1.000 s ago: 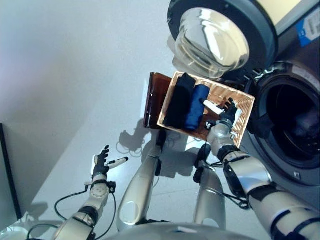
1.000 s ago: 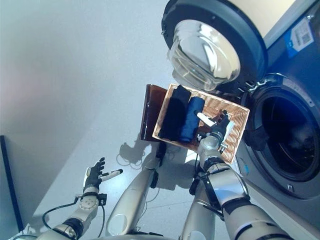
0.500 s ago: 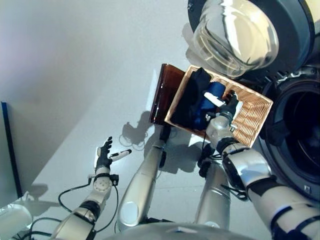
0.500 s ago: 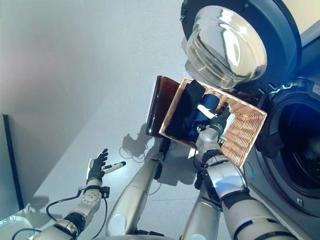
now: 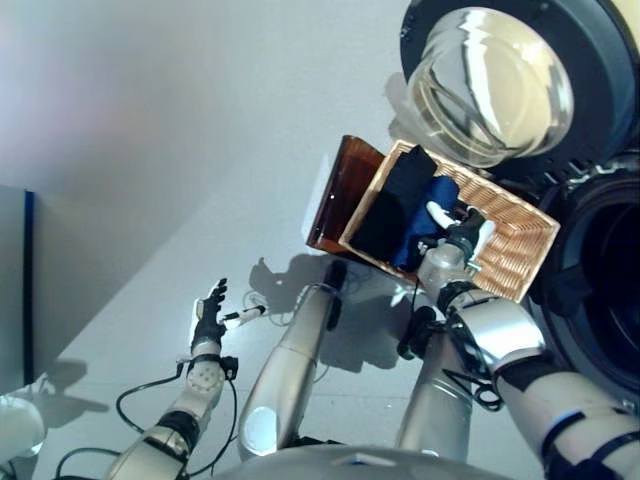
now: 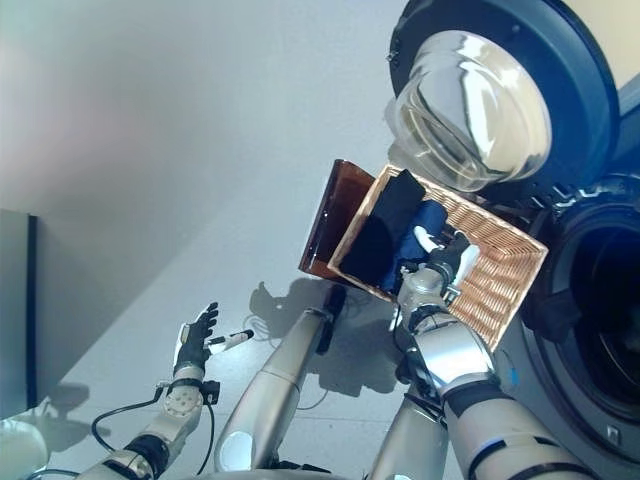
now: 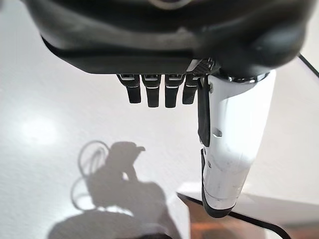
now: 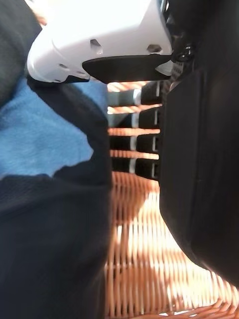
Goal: Pick up the clothes and place them into the washing machine
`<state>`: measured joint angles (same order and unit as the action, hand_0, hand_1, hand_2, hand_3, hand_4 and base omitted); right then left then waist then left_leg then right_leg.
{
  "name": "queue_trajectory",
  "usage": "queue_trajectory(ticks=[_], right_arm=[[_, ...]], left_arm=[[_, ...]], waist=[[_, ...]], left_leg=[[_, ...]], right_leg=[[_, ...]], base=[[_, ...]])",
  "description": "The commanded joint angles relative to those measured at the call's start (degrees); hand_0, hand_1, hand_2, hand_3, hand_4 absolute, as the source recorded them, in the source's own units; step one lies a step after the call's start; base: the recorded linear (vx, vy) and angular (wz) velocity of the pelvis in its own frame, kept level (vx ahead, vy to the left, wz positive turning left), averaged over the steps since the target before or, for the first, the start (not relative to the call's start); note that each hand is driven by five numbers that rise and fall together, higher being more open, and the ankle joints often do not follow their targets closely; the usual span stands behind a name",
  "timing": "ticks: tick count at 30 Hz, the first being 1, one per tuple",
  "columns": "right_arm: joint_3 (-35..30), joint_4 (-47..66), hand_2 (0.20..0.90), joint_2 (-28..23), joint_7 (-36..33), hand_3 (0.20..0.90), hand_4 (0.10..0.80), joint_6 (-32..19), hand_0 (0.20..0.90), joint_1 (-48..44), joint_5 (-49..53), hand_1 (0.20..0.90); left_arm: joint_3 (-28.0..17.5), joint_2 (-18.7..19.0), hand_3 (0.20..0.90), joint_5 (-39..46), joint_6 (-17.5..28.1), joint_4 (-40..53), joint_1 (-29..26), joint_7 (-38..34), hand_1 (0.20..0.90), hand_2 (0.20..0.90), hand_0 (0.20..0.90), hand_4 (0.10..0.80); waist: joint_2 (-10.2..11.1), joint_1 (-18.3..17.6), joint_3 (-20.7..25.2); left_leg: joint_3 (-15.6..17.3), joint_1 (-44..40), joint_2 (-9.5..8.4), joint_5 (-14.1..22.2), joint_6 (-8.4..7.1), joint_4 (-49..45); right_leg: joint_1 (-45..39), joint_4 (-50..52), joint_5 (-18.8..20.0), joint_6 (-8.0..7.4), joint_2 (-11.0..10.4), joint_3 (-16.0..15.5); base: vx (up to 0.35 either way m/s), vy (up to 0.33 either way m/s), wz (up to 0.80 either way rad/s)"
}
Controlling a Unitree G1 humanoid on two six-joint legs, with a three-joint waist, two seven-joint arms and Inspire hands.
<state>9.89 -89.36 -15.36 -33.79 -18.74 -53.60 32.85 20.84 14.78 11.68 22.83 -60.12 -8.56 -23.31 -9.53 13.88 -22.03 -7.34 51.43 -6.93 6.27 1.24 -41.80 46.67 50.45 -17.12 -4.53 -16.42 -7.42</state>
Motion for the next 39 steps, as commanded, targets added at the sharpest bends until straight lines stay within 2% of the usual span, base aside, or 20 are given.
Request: queue_trajectory(ticks=[1,7,14,15,18,22,27,31,39], right_arm=[[-1.67,0.96,0.2,-5.07,-1.65,0.2,0.3,-2.9,0.2,-3.41,2.1,0.2],[-3.25,1.46,0.2,-6.42,-1.93,0.2,0.3,-2.96,0.2,-1.97,2.96,0.2],[-6.45,5.57,0.2,-7.53,-2.32,0.2,0.3,-4.81,0.2,1.55,4.5,0.2],[-6.65,6.09,0.2,-7.69,-2.08,0.2,0.3,-4.9,0.2,2.38,4.55,0.2],[-7.76,6.95,0.2,-7.7,-1.38,0.2,0.3,-5.27,0.2,4.27,5.2,0.2],[-10.31,9.56,0.2,-7.02,1.22,0.2,0.3,-5.62,0.2,9.54,7.0,0.2],[-13.83,12.52,0.2,-5.67,4.84,0.2,0.3,-7.79,0.2,13.16,13.01,0.2],[-18.22,16.08,0.2,-5.12,11.73,0.2,0.3,-10.22,0.2,14.78,24.57,0.2],[-23.63,22.97,0.2,-3.43,20.57,0.2,0.3,-13.55,0.2,14.22,39.05,0.2]], left_arm=[[-2.23,3.64,0.9,-0.77,1.92,1.45,0.11,-2.84,0.9,0.9,0.9,0.8],[-1.79,3.5,0.9,-0.83,1.9,0.78,0.37,-2.68,0.9,0.9,0.9,0.8],[-1.22,3.03,0.9,0.99,2.46,-0.84,1.1,-2.01,0.9,0.9,0.9,0.8],[-0.96,2.87,0.9,1.16,2.46,-1.27,1.12,-1.68,0.9,0.9,0.9,0.8],[-0.44,2.24,0.9,1.94,2.77,-1.93,1.88,-0.68,0.9,0.9,0.9,0.8],[0.34,-0.04,0.9,3.88,2.8,-3.47,3.53,1.64,0.9,0.9,0.9,0.8],[0.91,-2.03,0.9,5.9,2.84,-5.15,4.02,3.16,0.9,0.9,0.9,0.8],[1.33,-3.52,0.9,8.36,3.21,-5.8,4.21,5.2,0.9,0.9,0.9,0.8],[3.78,-6.07,0.9,12.28,2.35,-6.81,5.95,9.6,0.9,0.9,0.9,0.8]], waist=[[-1.98,1.71,1.82],[-2.36,1.15,2.06],[-2.59,-0.89,2.43],[-2.85,-1.26,2.43],[-3.15,-1.99,3.02],[-3.39,-3.72,5.09],[-3.78,-5.25,6.51],[-4.99,-6.44,7.22],[-7.29,-7.17,8.8]], left_leg=[[2.39,-0.4,-1.59,6.48,-0.98,-1.17],[2.92,-1.45,-1.14,5.11,-1.22,1.47],[5.01,-6.17,0.06,2.04,-1.41,8.83],[5.56,-6.76,0.25,-0.56,-1.24,11.08],[6.09,-9.33,0.35,-2.11,-1.15,14.76],[7.95,-16.18,0.68,-5.66,-1.1,24.66],[9.81,-19.96,1.07,-6.72,-0.9,29.33],[10.69,-21.22,0.92,-7.64,-0.84,32.7],[12.58,-21.31,1.14,-9.28,-0.79,36.56]], right_leg=[[-2.97,-3.11,0.34,2.4,1.7,0.19],[-3.4,-5.33,1.64,2.26,1.96,0.63],[-7.09,-13.47,6.27,1.58,2.97,2.39],[-7.45,-15.82,8.81,1.79,3.21,2.29],[-9.91,-19.82,10.53,1.42,3.51,2.58],[-15.13,-30.01,14.68,0.04,3.79,3.52],[-17.16,-35.27,17.2,-0.87,3.74,5.51],[-17.25,-38.2,18.65,-1.25,3.69,7.06],[-14.81,-40.96,20.16,-1.49,4.06,10.62]], base=[[-0.009,0.013,0.04],[-0.001,0.001,0.01],[-0.036,0.041,-0.19],[-0.097,0.09,-0.31],[-0.018,0.063,-0.38],[0.048,0.083,-0.45],[0.044,0.046,-0.55],[0.003,0.029,-0.28],[0.031,0.041,-0.22]])
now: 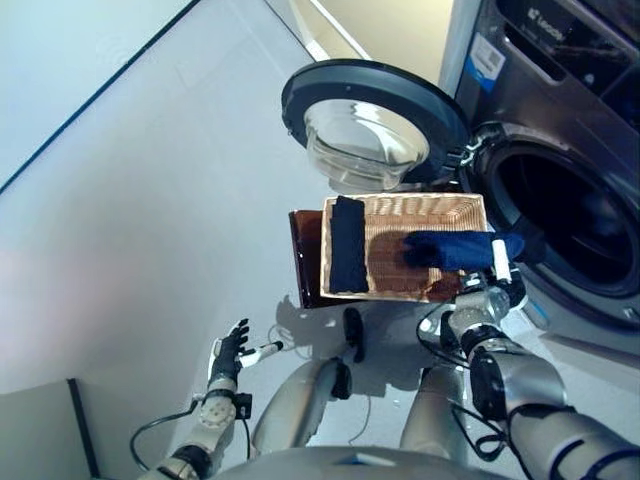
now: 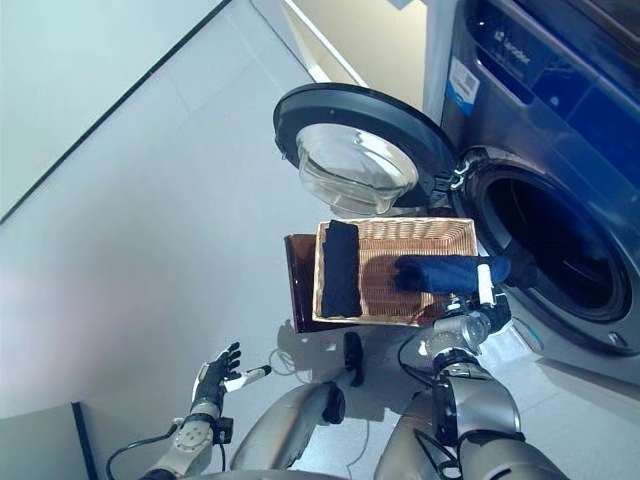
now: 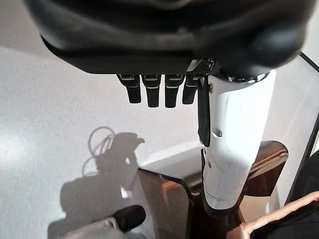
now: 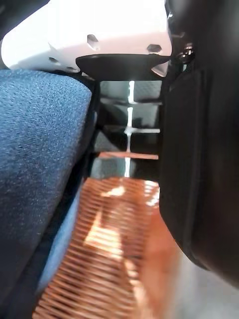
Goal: Pick up the clothes and place them into the washing machine
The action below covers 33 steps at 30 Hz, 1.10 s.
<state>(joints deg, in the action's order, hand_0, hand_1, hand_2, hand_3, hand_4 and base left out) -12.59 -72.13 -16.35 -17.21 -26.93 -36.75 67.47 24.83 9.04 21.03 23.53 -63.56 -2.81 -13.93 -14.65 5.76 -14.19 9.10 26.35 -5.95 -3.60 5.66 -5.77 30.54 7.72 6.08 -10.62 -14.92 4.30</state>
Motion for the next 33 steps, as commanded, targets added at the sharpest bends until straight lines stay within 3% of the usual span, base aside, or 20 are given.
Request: queue_trajectory(ticks=[1,5,10,17,21,25,28,33], right_arm=[[-1.58,6.01,0.2,-2.65,4.53,0.2,0.3,-5.7,0.2,-2.57,5.18,0.2],[-2.51,7.68,0.2,-3.72,5.76,0.2,0.3,-6.52,0.2,-2.67,6.43,0.2],[-4.54,9.0,0.2,-7.21,2.56,0.2,0.3,-9.67,0.2,-7.37,6.93,0.2],[-5.19,7.69,0.2,-10.74,0.19,0.2,0.3,-10.27,0.2,-11.23,5.78,0.2],[-5.18,6.6,0.2,-16.41,-3.41,0.2,0.3,-10.94,0.2,-15.09,2.35,0.2],[-4.12,6.71,0.2,-18.75,-6.35,0.2,0.3,-11.24,0.2,-17.56,-0.23,0.2],[-2.21,7.3,0.2,-21.64,-8.49,0.2,0.3,-11.38,0.2,-21.25,-3.11,0.2],[3.66,8.89,0.2,-26.67,-9.4,0.2,0.3,-11.74,0.2,-26.13,-7.5,0.2]], left_arm=[[-0.23,-0.47,0.9,3.39,1.66,-3.47,0.3,0.58,0.9,0.9,0.9,0.8],[-0.07,-0.69,0.9,3.81,1.66,-3.18,0.88,1.36,0.9,0.9,0.9,0.8],[0.79,-0.45,0.9,4.51,2.18,-2.75,0.72,1.07,0.9,0.9,0.9,0.8],[1.82,-0.68,0.9,4.65,2.34,-2.17,0.85,1.22,0.9,0.9,0.9,0.8],[1.54,0.11,0.9,4.25,2.68,-0.99,1.37,0.98,0.9,0.9,0.9,0.8],[1.38,0.78,0.9,4.21,2.76,-0.45,1.61,0.95,0.9,0.9,0.9,0.8],[-0.6,2.36,0.9,5.02,3.26,0.67,1.52,0.54,0.9,0.9,0.9,0.8],[-5.72,6.05,0.9,4.79,3.87,2.79,1.64,-0.71,0.9,0.9,0.9,0.8]], waist=[[-2.45,0.87,1.15],[-3.4,0.67,1.75],[-5.59,0.69,1.71],[-7.53,1.2,2.18],[-9.34,1.86,2.28],[-10.29,2.13,1.63],[-10.3,1.93,-0.32],[-6.76,1.03,-3.17]], left_leg=[[-3.77,3.84,0.12,0.62,-5.25,0.46],[-3.71,3.89,-0.17,0.8,-5.3,0.45],[-3.41,4.78,-0.68,1.43,-5.48,-0.45],[-2.44,5.91,-1.04,2.34,-5.48,-1.48],[-2.29,6.82,-1.39,2.44,-5.76,-2.12],[-2.07,8.06,-1.15,2.62,-5.96,-3.33],[-1.2,13.42,-0.04,4.75,-6.15,-11.36],[-1.85,21.65,3.14,14.16,-5.95,-30.89]], right_leg=[[1.45,1.8,-3.02,4.6,2.47,-0.91],[2.0,2.03,-2.96,4.64,2.33,-0.22],[3.15,2.44,-3.11,4.77,1.97,0.78],[4.84,2.95,-3.06,4.62,1.63,2.31],[5.93,3.87,-3.39,4.75,1.26,2.97],[7.37,5.17,-3.96,5.05,1.47,3.34],[11.58,10.62,-5.83,6.02,2.63,4.27],[20.32,29.91,-14.6,9.03,6.55,4.74]], base=[[0.046,0.007,-0.2],[0.031,0.019,-0.11],[0.006,0.003,-0.01],[0.032,0.031,-0.08],[0.01,0.017,-0.06],[-0.003,-0.004,0.01],[-0.075,-0.073,0.03],[-0.075,-0.164,0.08]])
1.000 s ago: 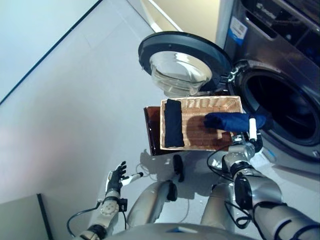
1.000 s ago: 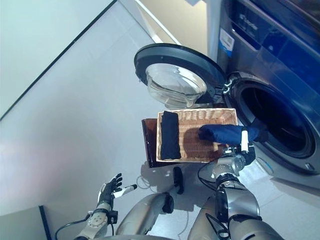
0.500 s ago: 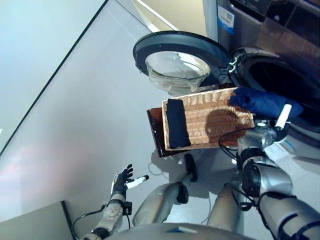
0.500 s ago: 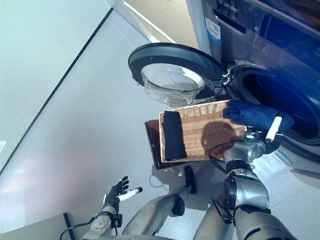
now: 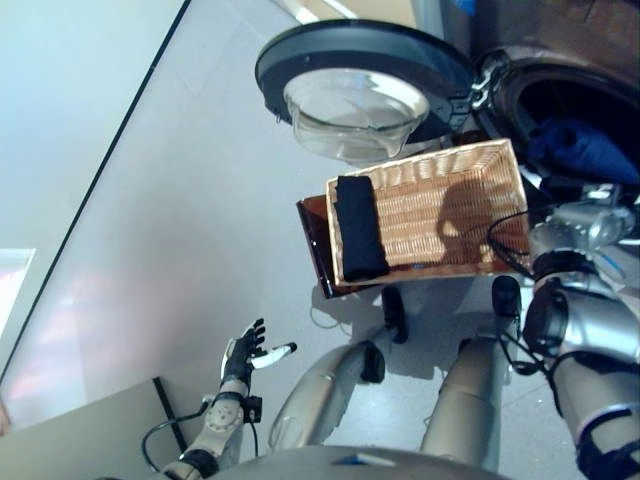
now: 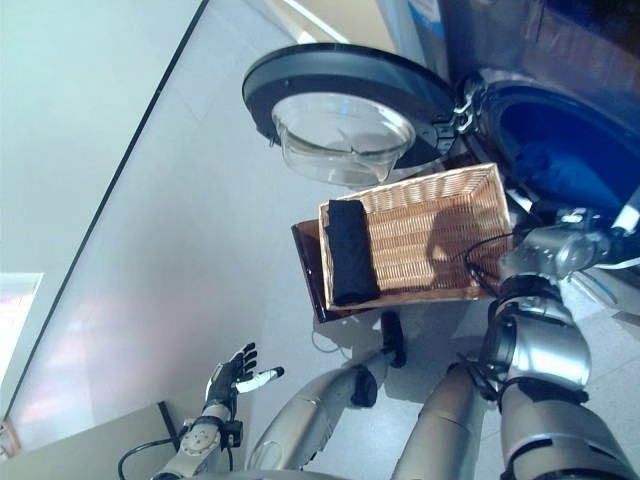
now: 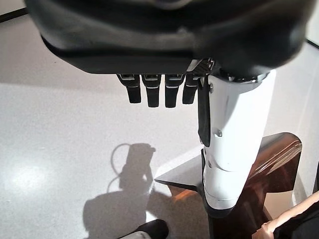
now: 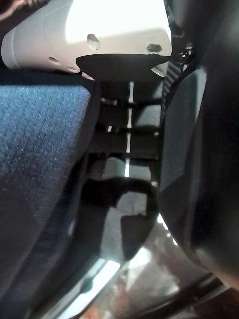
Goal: Pick up the clothes and place them into the washing machine
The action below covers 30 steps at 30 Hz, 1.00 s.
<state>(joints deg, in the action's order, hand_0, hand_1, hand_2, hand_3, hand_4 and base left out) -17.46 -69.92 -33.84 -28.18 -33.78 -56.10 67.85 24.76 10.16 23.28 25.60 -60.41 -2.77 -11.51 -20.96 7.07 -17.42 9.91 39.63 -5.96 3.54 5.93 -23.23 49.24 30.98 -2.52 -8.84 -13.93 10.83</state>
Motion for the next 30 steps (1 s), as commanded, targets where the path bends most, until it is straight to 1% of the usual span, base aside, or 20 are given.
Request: queue_trajectory(ticks=[1,2,4,5,8,14,15,18,21,23,24,28,30], right_arm=[[9.79,7.63,0.2,-10.61,1.74,0.2,0.3,-4.86,0.2,-6.85,-8.71,0.2],[10.66,8.44,0.2,-11.76,1.69,0.2,0.3,-5.08,0.2,-7.69,-9.38,0.2],[12.86,10.59,0.2,-14.33,1.4,0.2,0.3,-6.0,0.2,-9.8,-10.15,0.2],[13.86,11.61,0.2,-15.41,0.69,0.2,0.3,-6.43,0.2,-11.09,-10.86,0.2],[17.17,12.71,0.2,-18.93,-0.79,0.2,0.3,-6.55,0.2,-13.94,-13.11,0.2],[20.48,12.95,0.2,-23.5,-2.46,0.2,0.3,-6.14,0.2,-17.75,-15.78,0.2],[20.6,12.9,0.2,-23.51,-2.49,0.2,0.3,-6.13,0.2,-17.89,-15.81,0.2],[23.92,9.35,0.2,-25.43,-4.23,0.2,0.3,-3.48,0.2,-19.7,-20.16,0.2],[25.44,6.63,0.2,-25.02,-5.74,0.2,0.3,-2.58,0.2,-21.39,-21.36,0.2],[26.36,4.19,0.2,-25.2,-8.64,0.2,0.3,-1.23,0.2,-22.15,-24.54,0.2],[26.78,3.88,0.2,-25.18,-9.88,0.2,0.3,-1.33,0.2,-22.42,-25.79,0.2],[26.15,4.15,0.2,-25.42,-13.19,0.2,0.3,-1.13,0.2,-21.38,-28.36,0.2],[26.15,3.8,0.2,-25.33,-13.33,0.2,0.3,-1.06,0.2,-21.24,-28.47,0.2]], left_arm=[[-6.02,5.48,0.9,2.01,1.8,-0.51,2.03,-3.17,0.9,0.9,0.9,0.8],[-6.53,5.7,0.9,1.93,1.8,-0.47,2.63,-3.17,0.9,0.9,0.9,0.8],[-6.78,6.39,0.9,1.72,2.1,-0.04,3.58,-2.98,0.9,0.9,0.9,0.8],[-6.68,6.52,0.9,1.59,2.16,0.4,3.89,-2.92,0.9,0.9,0.9,0.8],[-6.86,7.59,0.9,0.82,2.47,1.82,4.74,-3.25,0.9,0.9,0.9,0.8],[-8.86,8.93,0.9,0.67,2.73,2.01,6.02,-4.38,0.9,0.9,0.9,0.8],[-8.87,8.88,0.9,0.67,2.73,2.01,6.0,-4.38,0.9,0.9,0.9,0.8],[-9.16,9.29,0.9,0.07,2.83,1.08,6.08,-5.23,0.9,0.9,0.9,0.8],[-8.48,8.74,0.9,-0.21,3.11,1.1,5.7,-5.67,0.9,0.9,0.9,0.8],[-7.39,8.72,0.9,-1.17,3.32,2.03,5.82,-6.03,0.9,0.9,0.9,0.8],[-7.15,8.79,0.9,-1.85,3.42,2.25,5.79,-6.55,0.9,0.9,0.9,0.8],[-7.58,8.66,0.9,-2.48,3.4,3.52,6.45,-7.67,0.9,0.9,0.9,0.8],[-8.1,8.76,0.9,-2.45,3.52,3.04,6.67,-8.17,0.9,0.9,0.9,0.8]], waist=[[0.57,-0.64,-0.03],[1.04,-0.88,0.0],[2.2,-1.56,0.13],[2.44,-1.89,0.12],[3.09,-2.0,0.48],[3.95,-1.94,1.44],[3.91,-1.95,1.44],[4.78,-1.54,1.77],[4.82,-1.51,1.67],[4.78,-1.53,1.55],[4.65,-1.46,1.6],[4.34,-1.34,2.21],[4.31,-1.12,2.57]], left_leg=[[-2.93,9.19,3.73,8.01,-6.13,-15.72],[-3.18,9.98,4.11,9.01,-6.16,-18.05],[-3.64,10.78,4.76,10.39,-6.4,-19.76],[-3.93,10.91,4.76,10.83,-6.48,-20.55],[-4.37,10.57,4.92,10.74,-6.95,-19.42],[-5.32,10.94,5.09,10.27,-7.33,-18.98],[-5.32,10.98,5.09,10.28,-7.33,-19.01],[-5.94,12.1,5.16,10.65,-7.05,-20.57],[-6.0,13.03,5.1,10.49,-6.66,-20.36],[-6.29,13.7,5.03,10.04,-6.45,-19.99],[-6.39,13.86,5.04,9.9,-6.4,-19.74],[-6.71,14.26,4.81,9.2,-6.56,-18.77],[-6.68,13.98,4.75,8.82,-6.64,-17.57]], right_leg=[[2.19,8.55,-6.76,7.5,6.03,-2.21],[2.97,10.71,-8.02,7.78,6.61,-2.54],[3.89,12.7,-9.41,8.05,7.02,-3.33],[3.88,13.37,-9.88,8.16,7.15,-3.63],[4.22,13.45,-10.22,8.38,7.58,-4.09],[4.69,14.11,-10.87,9.0,8.58,-4.68],[4.74,14.13,-10.88,9.0,8.58,-4.68],[5.97,15.5,-11.08,9.44,9.31,-4.92],[6.92,15.08,-10.68,9.45,9.6,-4.86],[7.57,14.82,-10.52,9.5,9.73,-4.86],[7.96,14.81,-10.48,9.52,9.86,-4.75],[8.58,14.91,-10.63,9.7,9.56,-4.84],[8.52,14.5,-10.51,9.68,9.44,-4.83]], base=[[-0.046,-0.17,0.06],[-0.032,-0.155,0.08],[-0.005,-0.134,0.07],[0.005,-0.099,0.1],[0.01,-0.051,0.11],[0.003,-0.019,0.01],[-0.024,-0.045,-0.01],[-0.027,-0.047,-0.01],[-0.034,-0.023,-0.04],[-0.042,-0.026,0.01],[-0.025,-0.019,0.04],[0.007,-0.001,0.02],[0.011,0.006,0.02]])
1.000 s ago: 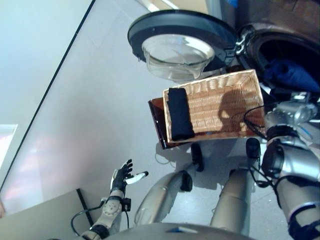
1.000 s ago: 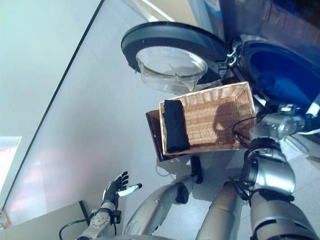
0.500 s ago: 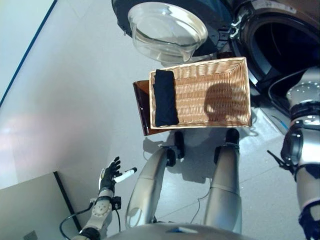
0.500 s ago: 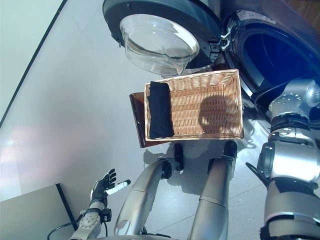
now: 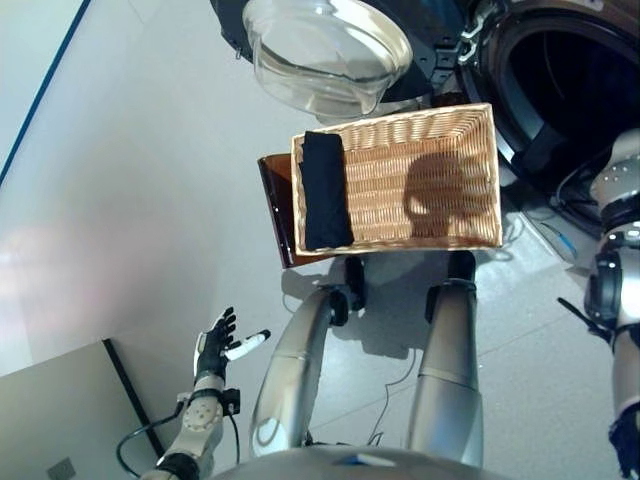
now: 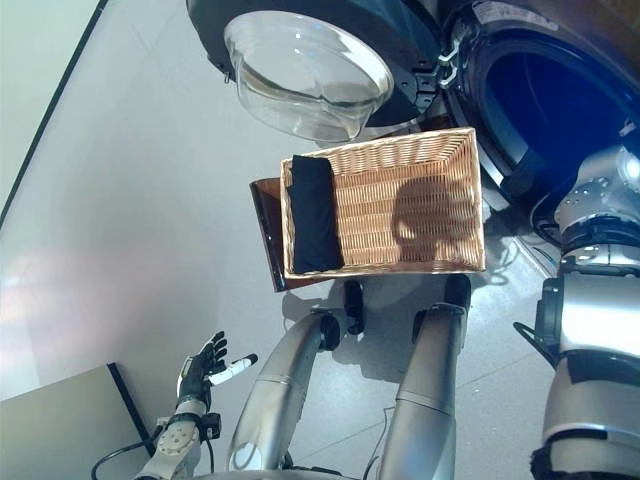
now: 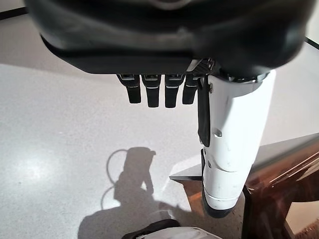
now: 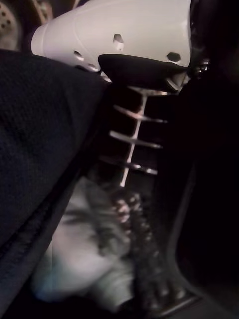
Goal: Pick up the clothes and place them into the washing machine
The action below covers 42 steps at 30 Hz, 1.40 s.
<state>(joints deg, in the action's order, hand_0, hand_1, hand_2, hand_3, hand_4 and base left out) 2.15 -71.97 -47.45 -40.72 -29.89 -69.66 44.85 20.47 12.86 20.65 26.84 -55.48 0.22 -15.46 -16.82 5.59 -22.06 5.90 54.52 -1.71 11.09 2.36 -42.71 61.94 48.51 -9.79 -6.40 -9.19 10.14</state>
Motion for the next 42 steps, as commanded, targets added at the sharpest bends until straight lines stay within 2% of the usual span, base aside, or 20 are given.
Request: queue_trajectory(ticks=[1,3,4,5,6,13,26,32,33,34,35,37,39,42], right_arm=[[6.88,5.79,0.2,-11.83,-0.99,0.2,0.3,-4.66,0.2,-7.99,-5.68,0.2],[7.37,5.68,0.2,-11.89,-1.29,0.2,0.3,-4.36,0.2,-8.33,-6.18,0.2],[7.97,5.31,0.411,-12.08,-2.24,0.411,0.451,-3.79,0.411,-9.14,-7.15,0.411],[8.78,5.4,0.837,-12.22,-1.77,0.837,0.755,-3.58,0.837,-9.82,-7.16,0.837],[9.82,5.56,0.9,-12.37,-0.55,0.9,0.8,-3.49,0.9,-10.48,-6.24,0.9],[8.82,4.66,0.9,-10.17,1.23,0.9,0.8,-3.04,0.9,-9.42,-3.8,0.9],[3.86,2.98,0.9,-4.75,3.8,0.9,0.8,-3.56,0.9,-5.51,0.88,0.9],[1.54,-2.08,0.9,0.82,7.0,0.9,0.8,-2.39,0.9,-0.69,3.48,0.9],[1.2,-2.13,0.9,2.45,7.62,0.9,0.8,-2.57,0.9,0.02,4.06,0.9],[0.46,-1.96,0.9,4.0,7.99,0.9,0.8,-2.85,0.9,0.99,5.11,0.9],[0.19,-1.75,0.9,4.15,8.07,0.9,0.8,-2.93,0.9,1.39,5.2,0.9],[-1.06,-2.12,0.9,6.18,9.78,0.9,0.8,-2.98,0.9,3.17,7.13,0.9],[-3.17,-2.27,0.9,10.21,11.37,0.9,0.8,-3.56,0.9,6.06,9.84,0.9],[-4.12,-1.85,0.9,12.89,12.72,0.9,0.8,-3.77,0.9,8.0,11.22,0.9]], left_arm=[[-3.91,6.12,0.9,0.31,2.32,-2.0,3.69,-4.41,0.9,0.9,0.9,0.8],[-3.99,6.13,0.9,0.26,2.48,-2.09,3.67,-4.47,0.9,0.9,0.9,0.8],[-3.84,6.24,0.9,0.39,2.51,-2.77,3.58,-4.66,0.9,0.9,0.9,0.8],[-3.81,6.26,0.9,0.45,2.62,-2.79,3.31,-4.71,0.9,0.9,0.9,0.8],[-3.68,6.16,0.9,0.72,2.79,-2.62,3.13,-4.6,0.9,0.9,0.9,0.8],[-2.43,5.87,0.9,1.9,2.89,-2.76,2.9,-3.37,0.9,0.9,0.9,0.8],[-2.54,5.82,0.9,3.33,2.74,-4.55,2.07,-2.49,0.9,0.9,0.9,0.8],[-1.7,5.05,0.9,2.82,2.29,-5.05,1.35,-1.35,0.9,0.9,0.9,0.8],[-1.71,5.12,0.9,2.68,2.35,-4.75,1.19,-1.34,0.9,0.9,0.9,0.8],[-1.56,5.08,0.9,2.41,2.19,-4.79,0.97,-1.27,0.9,0.9,0.9,0.8],[-1.58,5.24,0.9,2.38,2.18,-4.8,1.06,-1.28,0.9,0.9,0.9,0.8],[-1.6,5.22,0.9,2.2,1.91,-5.14,0.51,-1.06,0.9,0.9,0.9,0.8],[-1.74,5.05,0.9,1.88,1.7,-4.43,0.17,-0.78,0.9,0.9,0.9,0.8],[-1.77,5.25,0.9,1.55,1.61,-3.99,0.13,-0.5,0.9,0.9,0.9,0.8]], waist=[[0.17,0.52,7.31],[0.17,0.6,7.4],[0.05,0.79,7.54],[0.06,0.8,7.5],[0.04,0.72,7.32],[-0.2,0.43,7.77],[-1.19,1.55,9.23],[-1.42,2.58,9.17],[-1.55,2.56,8.75],[-1.46,2.63,8.99],[-1.32,2.57,8.99],[-1.32,2.66,8.39],[-1.29,3.0,8.39],[-0.77,3.25,8.76]], left_leg=[[-2.68,-0.99,0.34,1.03,-3.07,2.49],[-2.54,-1.02,0.23,0.76,-3.11,3.08],[-2.45,-1.32,0.08,0.16,-3.27,4.55],[-2.35,-1.44,-0.02,-0.28,-3.36,5.38],[-2.33,-1.57,-0.18,-0.96,-3.5,6.31],[-2.19,-3.21,-0.8,-3.78,-3.93,11.85],[-1.91,-5.02,-1.82,-5.58,-3.9,15.4],[-2.18,-5.22,-2.18,-5.66,-3.5,14.98],[-1.66,-4.74,-1.94,-7.44,-3.21,15.36],[-2.15,-5.38,-2.18,-5.87,-3.44,15.17],[-2.19,-5.47,-2.21,-5.82,-3.44,15.13],[-1.76,-5.3,-2.11,-7.68,-3.09,15.47],[-1.89,-6.09,-2.37,-7.97,-3.0,16.12],[-2.55,-7.44,-2.82,-6.76,-3.15,16.4]], right_leg=[[-4.03,-3.17,-3.1,7.23,4.61,-4.06],[-4.09,-3.61,-2.94,7.2,4.49,-3.96],[-4.14,-4.23,-2.58,7.17,4.17,-3.87],[-4.17,-4.84,-2.24,7.14,3.93,-3.77],[-4.23,-5.43,-1.77,7.15,3.69,-3.75],[-5.48,-9.06,0.0,6.49,2.98,-4.2],[-7.58,-11.56,1.16,5.91,2.16,-4.21],[-8.5,-11.65,1.17,5.77,1.85,-4.45],[-8.06,-12.18,3.07,5.93,1.82,-4.8],[-8.8,-11.84,1.39,5.71,1.81,-4.55],[-8.9,-11.79,1.32,5.71,1.78,-4.58],[-8.89,-12.34,3.16,5.83,1.68,-5.19],[-10.12,-13.04,3.3,5.66,1.45,-5.63],[-11.61,-13.23,2.06,5.37,1.31,-5.68]], base=[[0.0,0.0,0.0],[0.0,0.0,0.0],[0.0,0.0,0.0],[0.0,0.0,0.0],[-0.005,0.024,0.04],[0.003,0.023,0.08],[-0.006,0.035,0.0],[-0.023,0.008,0.0],[0.0,0.0,0.0],[-0.008,0.01,0.06],[0.084,0.004,0.08],[-0.126,0.014,0.04],[-0.054,0.011,0.04],[0.077,0.006,0.09]])
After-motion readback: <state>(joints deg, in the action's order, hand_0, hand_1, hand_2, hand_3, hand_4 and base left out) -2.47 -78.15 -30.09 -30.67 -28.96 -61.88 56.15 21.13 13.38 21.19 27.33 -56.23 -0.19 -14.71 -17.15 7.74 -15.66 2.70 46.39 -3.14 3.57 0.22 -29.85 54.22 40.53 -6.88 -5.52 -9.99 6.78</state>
